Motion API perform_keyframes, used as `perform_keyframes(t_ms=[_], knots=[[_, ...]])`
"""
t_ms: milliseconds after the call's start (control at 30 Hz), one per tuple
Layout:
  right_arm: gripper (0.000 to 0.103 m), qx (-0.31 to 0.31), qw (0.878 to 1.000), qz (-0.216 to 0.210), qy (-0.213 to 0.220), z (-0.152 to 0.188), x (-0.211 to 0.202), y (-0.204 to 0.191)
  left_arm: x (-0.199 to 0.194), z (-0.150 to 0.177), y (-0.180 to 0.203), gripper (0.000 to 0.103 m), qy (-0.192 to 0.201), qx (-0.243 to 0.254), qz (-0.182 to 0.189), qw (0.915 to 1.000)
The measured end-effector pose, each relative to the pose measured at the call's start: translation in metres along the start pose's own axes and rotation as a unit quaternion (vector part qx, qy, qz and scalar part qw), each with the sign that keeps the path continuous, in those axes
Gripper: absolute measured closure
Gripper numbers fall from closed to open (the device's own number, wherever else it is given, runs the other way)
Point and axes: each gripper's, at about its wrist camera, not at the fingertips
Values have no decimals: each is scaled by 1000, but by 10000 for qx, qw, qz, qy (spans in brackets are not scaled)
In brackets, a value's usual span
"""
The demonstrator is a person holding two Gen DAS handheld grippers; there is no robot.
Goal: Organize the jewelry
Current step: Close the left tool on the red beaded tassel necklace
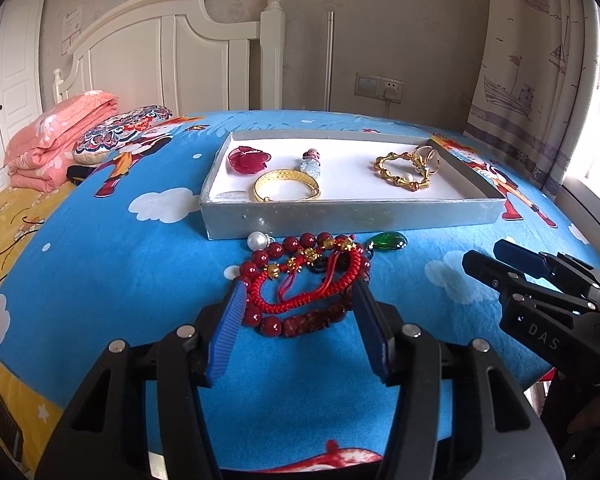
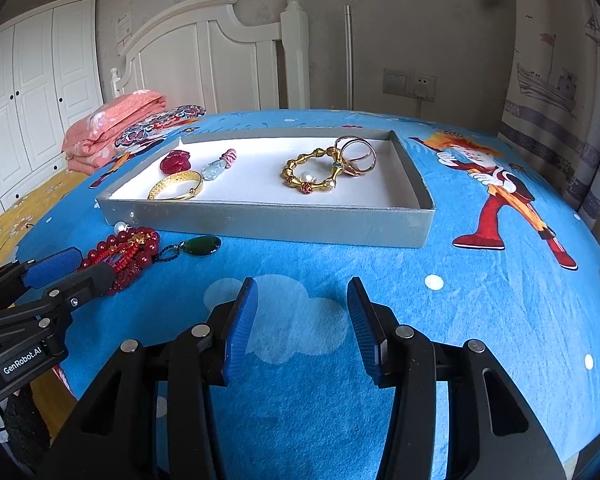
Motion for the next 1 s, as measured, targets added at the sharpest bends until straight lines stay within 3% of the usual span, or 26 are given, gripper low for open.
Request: perform_keyframes(t_ms=[500,533,667,733,1000], knots=[[58,-31,10000,-30,24,0,-2,-2,21,-17,12,50,-69,118,90,9999],[57,-26,10000,-29,24,0,-2,-2,23,-18,13,52,-71,117,101,9999],[57,10,10000,-23,23,0,-2,0,24,-17,19,85,-40,203,233,9995],[57,11,10000,-37,19,0,-2,0,19,-14,23,95,70,328,146,9993],[57,-112,9997,-166,107,-3,-7,-9,-3,-9,12,97,285,252,-9,9993]])
Point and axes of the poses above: each gripper's, at about its wrist camera, not at the fingertips, and x roughly the way its jaws point, y to its right, z to its underside, and after that the axes turned 1 degree about -z, right-handed
